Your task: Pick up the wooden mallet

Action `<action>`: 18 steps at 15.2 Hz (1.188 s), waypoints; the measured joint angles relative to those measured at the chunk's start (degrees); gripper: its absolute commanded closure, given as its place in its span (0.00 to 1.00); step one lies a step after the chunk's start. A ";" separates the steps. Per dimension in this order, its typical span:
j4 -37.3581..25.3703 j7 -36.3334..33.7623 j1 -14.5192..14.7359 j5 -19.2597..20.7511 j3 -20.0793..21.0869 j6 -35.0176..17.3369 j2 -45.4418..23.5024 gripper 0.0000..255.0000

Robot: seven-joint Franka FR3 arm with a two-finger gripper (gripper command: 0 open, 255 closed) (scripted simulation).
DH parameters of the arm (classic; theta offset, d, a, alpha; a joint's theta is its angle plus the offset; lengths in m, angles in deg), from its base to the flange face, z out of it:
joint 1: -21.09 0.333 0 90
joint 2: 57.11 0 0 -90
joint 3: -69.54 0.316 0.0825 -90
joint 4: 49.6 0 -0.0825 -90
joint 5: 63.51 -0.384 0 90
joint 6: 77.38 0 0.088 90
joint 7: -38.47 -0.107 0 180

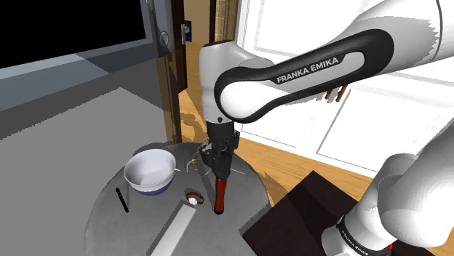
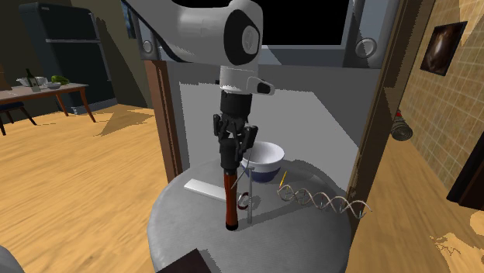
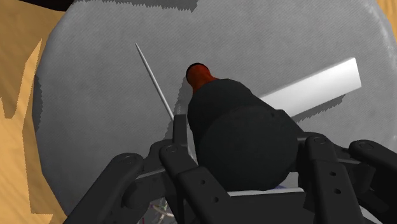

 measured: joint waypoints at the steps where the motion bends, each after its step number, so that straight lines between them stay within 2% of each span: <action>1: -0.01 -0.01 0.00 0.00 0.00 -0.03 -0.02 1.00; 9: -0.42 0.05 -0.01 -0.08 -0.06 0.78 0.33 1.00; 18: -5.00 0.14 -0.11 -0.43 -0.57 7.76 2.77 1.00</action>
